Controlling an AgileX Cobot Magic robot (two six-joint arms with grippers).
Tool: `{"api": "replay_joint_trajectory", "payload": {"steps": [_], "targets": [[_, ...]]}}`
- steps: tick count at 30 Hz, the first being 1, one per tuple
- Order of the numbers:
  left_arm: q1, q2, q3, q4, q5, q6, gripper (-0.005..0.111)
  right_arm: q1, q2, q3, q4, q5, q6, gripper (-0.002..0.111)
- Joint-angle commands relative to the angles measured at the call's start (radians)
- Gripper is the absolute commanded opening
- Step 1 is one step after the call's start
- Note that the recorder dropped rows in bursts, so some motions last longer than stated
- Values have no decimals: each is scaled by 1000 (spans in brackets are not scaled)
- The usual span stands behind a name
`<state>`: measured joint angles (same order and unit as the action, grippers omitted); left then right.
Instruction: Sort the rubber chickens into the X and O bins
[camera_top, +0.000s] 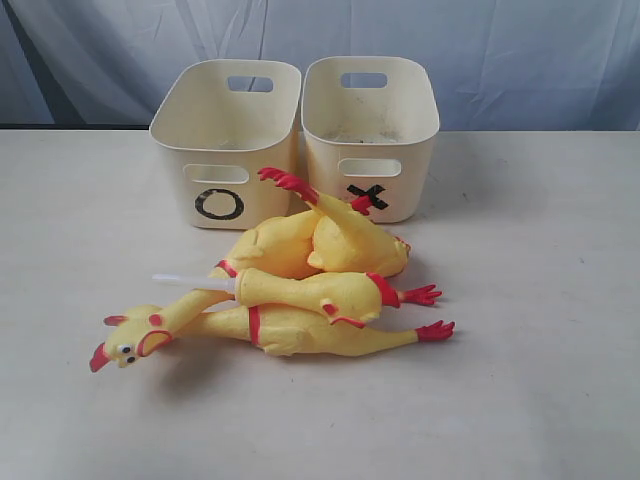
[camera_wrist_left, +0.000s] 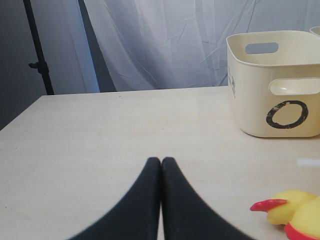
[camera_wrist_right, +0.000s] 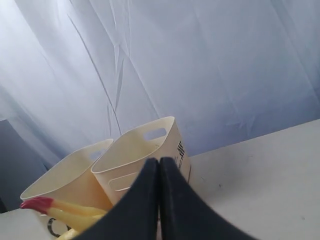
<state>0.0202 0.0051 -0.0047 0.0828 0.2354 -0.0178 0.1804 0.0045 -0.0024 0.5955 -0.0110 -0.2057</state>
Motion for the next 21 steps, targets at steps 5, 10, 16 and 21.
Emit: {"api": "replay_joint_trajectory", "payload": {"steps": [5, 10, 16, 21], "targets": [[-2, -5, 5, 6, -4, 0, 0, -3, -5, 2, 91, -32, 0, -1], [-2, -5, 5, 6, -4, 0, 0, -1, -5, -4, 95, -1, 0, -1], [-2, -5, 5, 6, -4, 0, 0, -1, 8, -127, 59, 154, -4, -1], [-2, -5, 5, 6, -4, 0, 0, -1, 131, -252, 31, 349, -76, -1]]}}
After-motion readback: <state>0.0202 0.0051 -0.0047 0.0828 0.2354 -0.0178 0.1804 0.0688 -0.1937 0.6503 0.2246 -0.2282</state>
